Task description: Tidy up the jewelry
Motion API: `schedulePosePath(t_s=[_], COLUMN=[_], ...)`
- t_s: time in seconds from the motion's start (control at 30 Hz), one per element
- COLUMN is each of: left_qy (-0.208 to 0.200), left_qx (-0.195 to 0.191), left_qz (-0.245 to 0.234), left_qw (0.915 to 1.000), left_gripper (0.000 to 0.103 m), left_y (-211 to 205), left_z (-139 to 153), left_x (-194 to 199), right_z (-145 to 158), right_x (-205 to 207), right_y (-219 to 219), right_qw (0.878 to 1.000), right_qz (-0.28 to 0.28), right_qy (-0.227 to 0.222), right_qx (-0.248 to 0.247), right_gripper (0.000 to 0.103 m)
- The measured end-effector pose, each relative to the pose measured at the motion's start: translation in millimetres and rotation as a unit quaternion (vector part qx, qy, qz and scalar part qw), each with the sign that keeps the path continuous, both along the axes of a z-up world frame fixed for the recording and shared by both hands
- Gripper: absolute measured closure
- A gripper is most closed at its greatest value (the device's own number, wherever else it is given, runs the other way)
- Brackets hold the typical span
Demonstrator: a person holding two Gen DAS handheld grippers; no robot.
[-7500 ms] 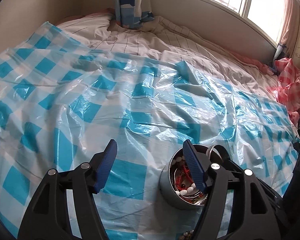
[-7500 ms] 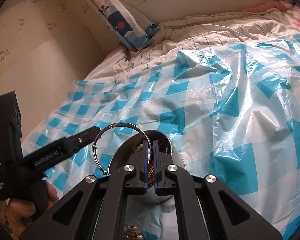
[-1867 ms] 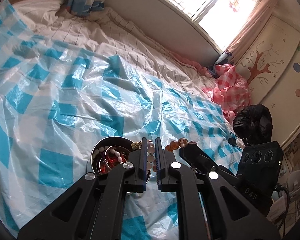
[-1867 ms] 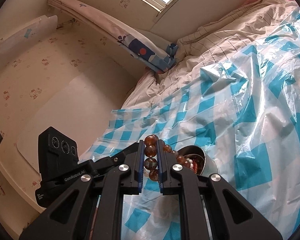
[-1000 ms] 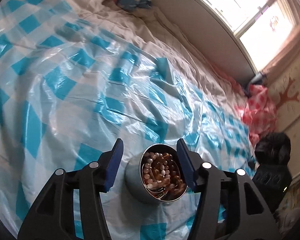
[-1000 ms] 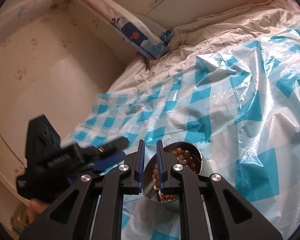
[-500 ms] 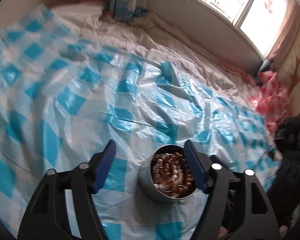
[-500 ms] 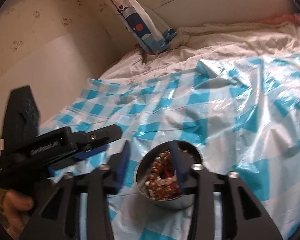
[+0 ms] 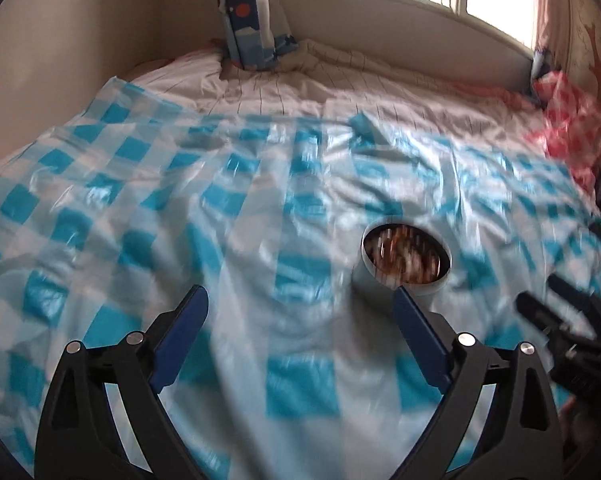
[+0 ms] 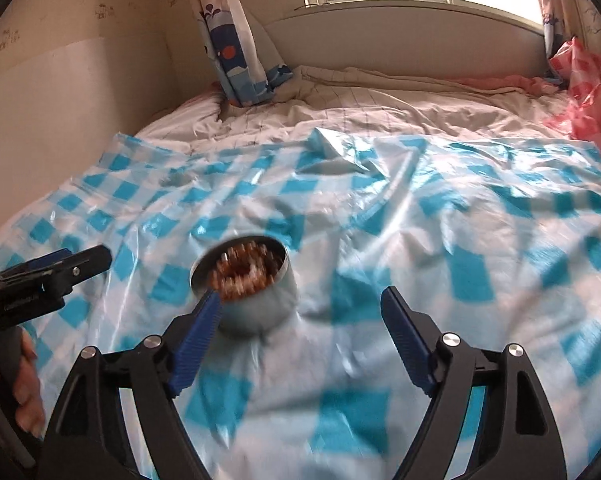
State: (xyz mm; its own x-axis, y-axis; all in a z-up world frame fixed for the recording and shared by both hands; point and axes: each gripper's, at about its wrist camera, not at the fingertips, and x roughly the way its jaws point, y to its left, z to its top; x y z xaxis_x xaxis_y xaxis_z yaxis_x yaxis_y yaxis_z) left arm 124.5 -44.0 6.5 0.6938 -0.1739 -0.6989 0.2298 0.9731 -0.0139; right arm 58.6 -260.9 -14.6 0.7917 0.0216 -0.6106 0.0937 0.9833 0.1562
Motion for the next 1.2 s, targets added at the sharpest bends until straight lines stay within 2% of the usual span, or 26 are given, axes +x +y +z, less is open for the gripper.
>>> schedulePosePath(t_s=[0.23, 0.53, 0.7, 1.0, 1.2], left_qy=[0.001, 0.004, -0.004, -0.012, -0.016], left_qx=[0.007, 0.005, 0.010, -0.018, -0.009], left_qz=[-0.008, -0.021, -0.019, 0.002, -0.001], left_qw=[0.9999, 0.9998, 0.9998, 0.9998, 0.9998], left_gripper=[0.013, 0.008, 0.008, 0.008, 0.008], left_y=[17.9, 24.2, 21.9, 37.5, 35.9], left_z=[3.0, -0.9, -0.2, 6.2, 8.1], left_x=[-49.3, -91.6, -98.0, -101.1, -103.1], right_z=[8.9, 17.1, 17.6, 14.8, 14.1], right_x=[-54.9, -93.6, -105.2, -109.4, -108.5], right_y=[4.2, 12.6, 10.2, 0.5, -0.5], right_qw=[1.000, 1.000, 1.000, 1.000, 1.000], right_qz=[-0.003, 0.001, -0.006, -0.022, -0.023], right_qy=[-0.010, -0.007, -0.003, 0.006, 0.008], right_qx=[-0.021, -0.030, -0.023, -0.005, -0.007], right_gripper=[0.022, 0.016, 0.012, 0.009, 0.008])
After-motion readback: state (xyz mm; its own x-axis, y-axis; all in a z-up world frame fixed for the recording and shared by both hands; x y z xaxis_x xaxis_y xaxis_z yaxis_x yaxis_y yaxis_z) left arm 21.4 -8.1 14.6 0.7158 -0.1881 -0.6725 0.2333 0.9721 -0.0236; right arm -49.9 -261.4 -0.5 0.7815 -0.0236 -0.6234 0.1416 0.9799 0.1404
